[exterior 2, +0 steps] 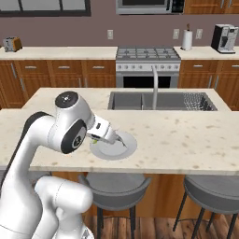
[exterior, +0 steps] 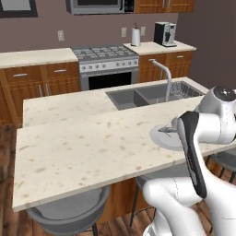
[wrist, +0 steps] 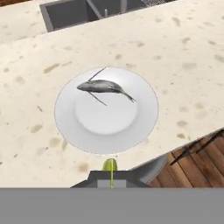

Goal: Take the lemon wedge from the fridge and place it on the plate with fish on the dining counter.

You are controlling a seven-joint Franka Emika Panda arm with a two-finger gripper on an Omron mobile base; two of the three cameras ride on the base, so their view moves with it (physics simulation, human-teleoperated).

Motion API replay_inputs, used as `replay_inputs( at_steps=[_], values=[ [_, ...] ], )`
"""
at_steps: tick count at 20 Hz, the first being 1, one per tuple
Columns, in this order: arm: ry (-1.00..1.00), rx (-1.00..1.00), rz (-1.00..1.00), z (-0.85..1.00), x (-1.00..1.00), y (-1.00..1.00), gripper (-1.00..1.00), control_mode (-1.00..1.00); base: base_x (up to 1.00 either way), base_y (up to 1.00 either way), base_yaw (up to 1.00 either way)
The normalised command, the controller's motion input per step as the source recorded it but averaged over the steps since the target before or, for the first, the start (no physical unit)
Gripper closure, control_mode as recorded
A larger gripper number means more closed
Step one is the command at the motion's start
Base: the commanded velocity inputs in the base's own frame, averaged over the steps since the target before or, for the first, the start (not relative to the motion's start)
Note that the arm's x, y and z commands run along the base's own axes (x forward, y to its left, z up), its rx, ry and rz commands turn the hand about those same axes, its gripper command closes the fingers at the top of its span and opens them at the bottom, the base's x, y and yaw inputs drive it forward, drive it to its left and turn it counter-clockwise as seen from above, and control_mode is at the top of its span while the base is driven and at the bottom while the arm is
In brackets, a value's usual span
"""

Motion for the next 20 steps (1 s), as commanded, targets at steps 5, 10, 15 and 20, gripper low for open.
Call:
replay_inputs(
  at_steps=[5,10,15,20],
  values=[
    [0.1,0.01,-0.05,-0.01,0.36,-0.01,1.0,-1.0,0.0,0.0,0.0],
    [0.04,0.26,-0.13,-0.29,0.0,-0.04,1.0,-1.0,0.0,0.0,0.0],
    [0.04,0.18,-0.2,-0.32,0.02,0.0,1.0,-1.0,0.0,0.0,0.0],
    [0.02,0.01,-0.01,-0.01,0.12,0.0,1.0,-1.0,0.0,0.0,0.0]
  ],
)
